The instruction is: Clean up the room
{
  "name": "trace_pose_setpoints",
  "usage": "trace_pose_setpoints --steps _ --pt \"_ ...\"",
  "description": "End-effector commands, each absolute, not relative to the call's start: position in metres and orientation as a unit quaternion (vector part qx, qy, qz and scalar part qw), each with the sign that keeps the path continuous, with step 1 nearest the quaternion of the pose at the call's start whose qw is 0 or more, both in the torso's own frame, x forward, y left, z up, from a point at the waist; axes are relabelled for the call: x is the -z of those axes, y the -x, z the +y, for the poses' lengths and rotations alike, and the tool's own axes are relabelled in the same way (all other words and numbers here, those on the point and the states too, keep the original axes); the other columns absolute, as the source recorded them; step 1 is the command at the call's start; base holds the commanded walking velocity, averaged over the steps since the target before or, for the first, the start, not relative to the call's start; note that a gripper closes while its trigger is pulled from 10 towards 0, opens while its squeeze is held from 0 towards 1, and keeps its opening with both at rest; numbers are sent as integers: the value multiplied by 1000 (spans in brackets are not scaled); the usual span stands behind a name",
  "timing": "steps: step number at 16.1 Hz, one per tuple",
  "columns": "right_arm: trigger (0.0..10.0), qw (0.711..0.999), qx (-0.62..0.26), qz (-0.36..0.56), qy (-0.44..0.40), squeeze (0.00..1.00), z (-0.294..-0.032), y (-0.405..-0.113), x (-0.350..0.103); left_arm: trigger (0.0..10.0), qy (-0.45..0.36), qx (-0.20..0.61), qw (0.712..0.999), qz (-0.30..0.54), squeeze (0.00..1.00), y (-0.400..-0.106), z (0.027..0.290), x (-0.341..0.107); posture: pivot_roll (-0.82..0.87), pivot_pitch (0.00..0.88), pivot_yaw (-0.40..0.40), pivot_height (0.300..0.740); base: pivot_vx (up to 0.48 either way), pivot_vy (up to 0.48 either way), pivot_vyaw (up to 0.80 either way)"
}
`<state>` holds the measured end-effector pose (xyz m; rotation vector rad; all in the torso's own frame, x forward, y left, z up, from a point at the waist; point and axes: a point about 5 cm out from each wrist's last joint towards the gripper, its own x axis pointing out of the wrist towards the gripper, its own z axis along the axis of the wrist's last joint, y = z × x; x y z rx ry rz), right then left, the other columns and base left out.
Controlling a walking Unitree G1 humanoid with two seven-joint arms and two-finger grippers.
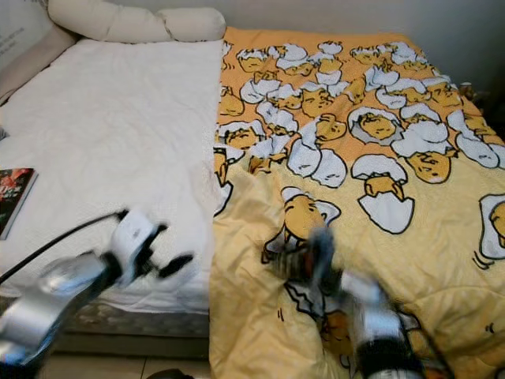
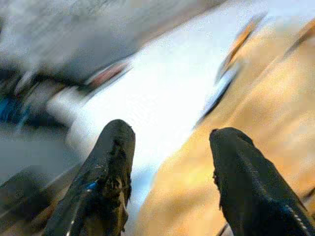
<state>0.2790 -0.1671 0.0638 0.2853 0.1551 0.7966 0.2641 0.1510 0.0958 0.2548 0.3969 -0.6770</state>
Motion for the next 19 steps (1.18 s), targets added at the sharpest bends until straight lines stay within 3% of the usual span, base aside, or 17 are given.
trace_pose_setpoints --steps 1,2,6,10,14,15,19 --pt "10000 923 -349 81 -143 1000 -173 -280 -64 10000 -121 321 919 196 165 -267 153 -93 -61 0 16 740 0 0 0" --pt "10000 936 -322 72 -119 1000 -175 -282 -74 10000 -95 328 920 193 1000 -276 141 -87 -99 0 24 740 0 0 0" --pt "10000 962 -253 88 -51 1000 -191 -259 -97 10000 -74 359 908 201 1000 -306 112 -65 -255 0 60 740 0 0 0" --pt "10000 941 -297 162 6 1000 -199 -220 -103 10000 -104 348 892 269 1000 -309 121 -35 -330 0 82 740 0 0 0" --pt "10000 915 -342 215 -1 1000 -209 -200 -109 10000 -58 323 895 303 1000 -309 123 -22 -350 0 63 740 0 0 0" --pt "10000 902 -362 234 -5 0 -211 -198 -110 10000 -58 312 893 319 0 -307 121 -15 -356 0 49 740 0 0 0" --pt "10000 880 -397 260 6 0 -217 -197 -114 10000 -53 273 895 349 0 -298 122 0 -359 0 26 740 0 0 0"
